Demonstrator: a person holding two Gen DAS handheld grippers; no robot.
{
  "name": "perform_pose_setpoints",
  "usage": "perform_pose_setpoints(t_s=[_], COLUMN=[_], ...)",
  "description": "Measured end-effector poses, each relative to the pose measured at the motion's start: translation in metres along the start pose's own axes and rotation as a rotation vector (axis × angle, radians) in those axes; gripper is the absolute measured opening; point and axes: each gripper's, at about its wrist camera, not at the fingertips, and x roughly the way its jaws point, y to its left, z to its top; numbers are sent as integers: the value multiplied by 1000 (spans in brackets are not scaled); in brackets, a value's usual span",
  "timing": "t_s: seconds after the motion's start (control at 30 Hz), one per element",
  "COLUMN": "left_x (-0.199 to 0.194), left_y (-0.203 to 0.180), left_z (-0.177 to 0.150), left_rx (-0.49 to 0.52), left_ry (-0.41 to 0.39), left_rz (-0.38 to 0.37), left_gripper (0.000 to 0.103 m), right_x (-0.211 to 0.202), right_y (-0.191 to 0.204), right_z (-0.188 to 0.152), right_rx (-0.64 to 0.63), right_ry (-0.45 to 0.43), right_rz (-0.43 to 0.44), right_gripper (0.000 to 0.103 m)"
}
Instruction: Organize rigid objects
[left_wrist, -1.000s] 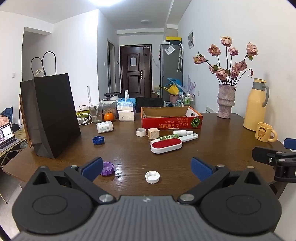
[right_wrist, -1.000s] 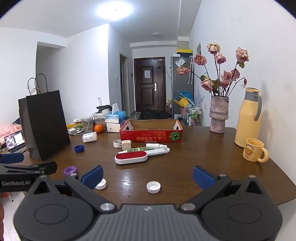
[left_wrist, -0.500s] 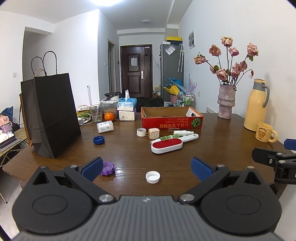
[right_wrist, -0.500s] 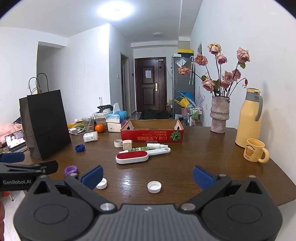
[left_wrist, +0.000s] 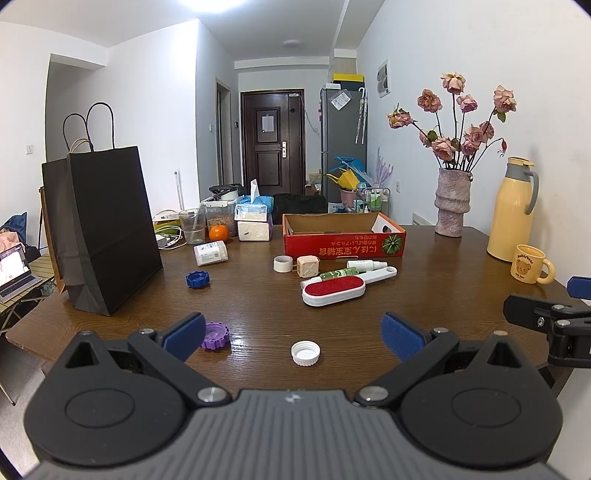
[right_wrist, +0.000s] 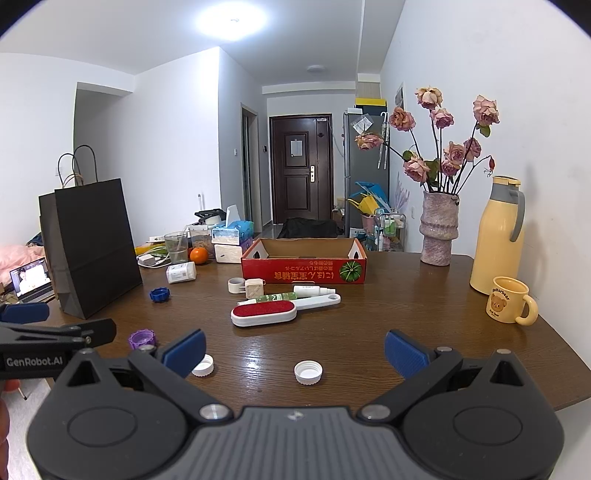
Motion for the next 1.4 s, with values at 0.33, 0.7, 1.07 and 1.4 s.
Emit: perform_pose_setpoints(t_s=[0.33,0.7,1.07,1.4], left_x=[0,0,0,-1], left_y=[0,0,0,0], left_z=[0,0,0,0], left_rx=[0,0,0,0], left_ry=[0,-2,-1,-3], left_rz=[1,0,0,0], left_gripper=[103,103,103,103], right_x=[0,-1,-1,-1], right_y=[0,1,0,3], right_z=[0,0,3,4], right_rx=[-1,-2,-2,-6], right_ry=[-2,-4,-5,-8], right_rz=[0,-1,-2,-2], right_gripper=[103,103,103,103])
